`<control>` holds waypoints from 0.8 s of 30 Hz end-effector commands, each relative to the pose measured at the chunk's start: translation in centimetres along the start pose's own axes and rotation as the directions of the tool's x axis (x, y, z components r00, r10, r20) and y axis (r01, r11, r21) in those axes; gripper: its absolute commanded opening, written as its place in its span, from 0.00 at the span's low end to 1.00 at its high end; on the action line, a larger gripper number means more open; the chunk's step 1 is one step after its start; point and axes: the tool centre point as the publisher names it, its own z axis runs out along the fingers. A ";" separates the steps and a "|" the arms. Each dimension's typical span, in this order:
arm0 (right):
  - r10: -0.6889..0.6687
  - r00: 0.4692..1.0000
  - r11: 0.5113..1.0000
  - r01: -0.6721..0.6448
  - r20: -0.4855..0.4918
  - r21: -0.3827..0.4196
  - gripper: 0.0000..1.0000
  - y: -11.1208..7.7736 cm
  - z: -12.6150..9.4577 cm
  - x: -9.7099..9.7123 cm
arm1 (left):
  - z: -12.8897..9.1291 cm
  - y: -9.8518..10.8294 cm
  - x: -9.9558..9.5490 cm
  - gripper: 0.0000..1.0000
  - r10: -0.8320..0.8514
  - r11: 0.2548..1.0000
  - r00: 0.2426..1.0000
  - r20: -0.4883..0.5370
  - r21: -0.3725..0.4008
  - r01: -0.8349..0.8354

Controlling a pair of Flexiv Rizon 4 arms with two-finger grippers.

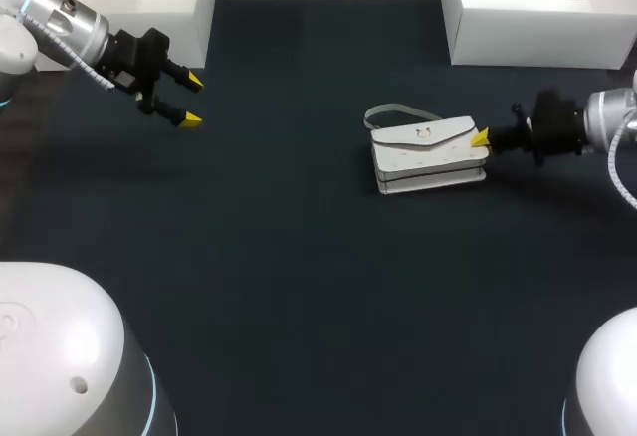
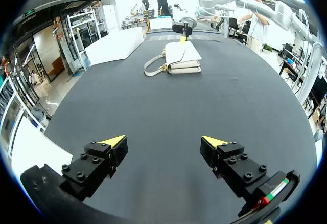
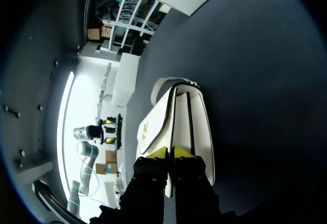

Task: Pick up the bag, open it, inspect its contents, close it, and place it on the opposite side

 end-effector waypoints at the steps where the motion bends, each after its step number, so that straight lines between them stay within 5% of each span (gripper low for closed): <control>1: 0.000 1.000 0.998 0.001 0.003 -0.063 0.09 -0.6 0.1 0.3 | 0.1 0.1 0.0 1.00 0.001 1.000 1.000 0.001 0.004 -0.001; 8: 0.015 1.000 1.000 -0.014 0.006 -0.022 0.40 -0.8 0.5 0.4 | 0.1 0.1 0.0 1.00 0.001 1.000 1.000 0.001 0.004 -0.001; 24: 0.063 0.990 0.955 -0.098 0.129 0.279 0.40 0.6 -0.6 -1.5 | 0.1 0.1 0.0 1.00 0.001 1.000 1.000 0.001 0.004 -0.001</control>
